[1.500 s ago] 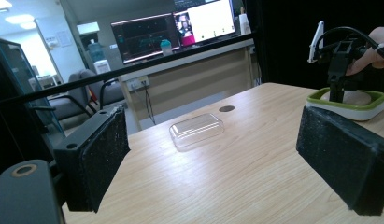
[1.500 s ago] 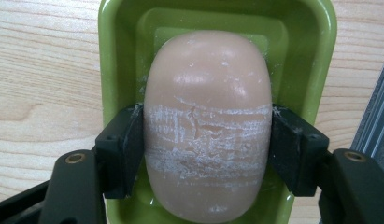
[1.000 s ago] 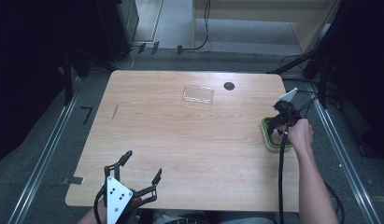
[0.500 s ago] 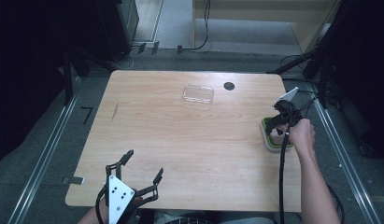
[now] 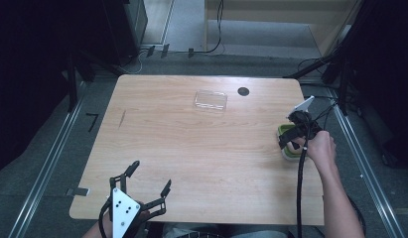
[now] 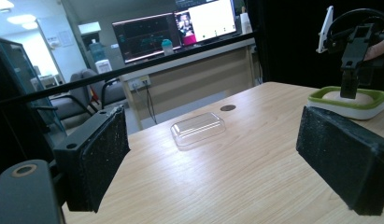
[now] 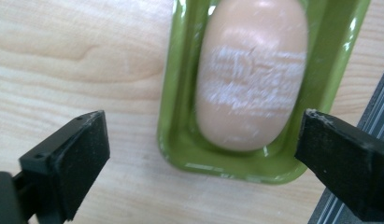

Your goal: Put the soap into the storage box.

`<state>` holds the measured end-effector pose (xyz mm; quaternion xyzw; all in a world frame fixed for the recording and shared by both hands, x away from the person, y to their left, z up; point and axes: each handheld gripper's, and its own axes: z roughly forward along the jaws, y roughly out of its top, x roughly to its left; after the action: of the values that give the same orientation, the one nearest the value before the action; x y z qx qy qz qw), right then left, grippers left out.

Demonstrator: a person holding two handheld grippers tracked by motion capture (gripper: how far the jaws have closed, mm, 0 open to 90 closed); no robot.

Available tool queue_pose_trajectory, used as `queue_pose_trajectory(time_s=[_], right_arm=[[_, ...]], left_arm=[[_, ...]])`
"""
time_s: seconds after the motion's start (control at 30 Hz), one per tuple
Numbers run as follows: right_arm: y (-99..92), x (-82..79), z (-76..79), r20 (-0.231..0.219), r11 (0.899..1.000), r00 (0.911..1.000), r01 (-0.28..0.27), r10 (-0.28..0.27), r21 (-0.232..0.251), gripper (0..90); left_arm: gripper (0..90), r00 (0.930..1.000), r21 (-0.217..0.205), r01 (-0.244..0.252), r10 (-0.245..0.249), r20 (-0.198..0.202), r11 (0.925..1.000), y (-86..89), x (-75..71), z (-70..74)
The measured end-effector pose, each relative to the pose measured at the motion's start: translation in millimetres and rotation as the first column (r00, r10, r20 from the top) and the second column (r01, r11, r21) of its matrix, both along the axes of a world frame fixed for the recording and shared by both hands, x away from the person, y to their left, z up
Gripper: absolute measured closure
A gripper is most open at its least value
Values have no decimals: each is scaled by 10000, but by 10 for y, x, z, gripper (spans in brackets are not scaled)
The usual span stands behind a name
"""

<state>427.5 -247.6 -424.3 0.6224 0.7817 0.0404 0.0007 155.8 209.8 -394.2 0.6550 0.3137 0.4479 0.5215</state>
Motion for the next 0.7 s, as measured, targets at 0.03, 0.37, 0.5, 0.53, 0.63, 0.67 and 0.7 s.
queue_pose_trajectory(time_s=[0.03, 0.37, 0.5, 0.53, 0.63, 0.67, 0.7], right_arm=[[11, -29, 6, -5, 9999, 9999, -101, 101, 1, 23], [77, -269, 92, 229, 9976, 9978, -631, 624, 275, 0], [113, -382, 121, 367, 9951, 9950, -940, 929, 305, 0], [126, -412, 125, 361, 9945, 9945, -994, 982, 320, 0], [168, -525, 115, 362, 9913, 9916, -1253, 1239, 393, 0], [168, -525, 115, 362, 9913, 9916, -1253, 1239, 393, 0], [180, -552, 108, 356, 9904, 9906, -1335, 1322, 368, 0]], left_arm=[[99, 10000, -3, 0, 0, 2, 10000, 0, 0, 0], [99, 10000, 14, 3, -3, -23, 10000, -9, 4, 0], [99, 10000, 21, 11, -11, -32, 10000, -11, 5, 0], [99, 10000, 42, 3, -3, -29, 10000, -10, 5, 1], [99, 10000, 27, -10, 10, -50, 10000, -14, 5, 1], [99, 10000, 28, -9, 9, -52, 10000, -14, 5, 1], [99, 10000, 32, -4, 5, -53, 10000, -14, 5, 1]])
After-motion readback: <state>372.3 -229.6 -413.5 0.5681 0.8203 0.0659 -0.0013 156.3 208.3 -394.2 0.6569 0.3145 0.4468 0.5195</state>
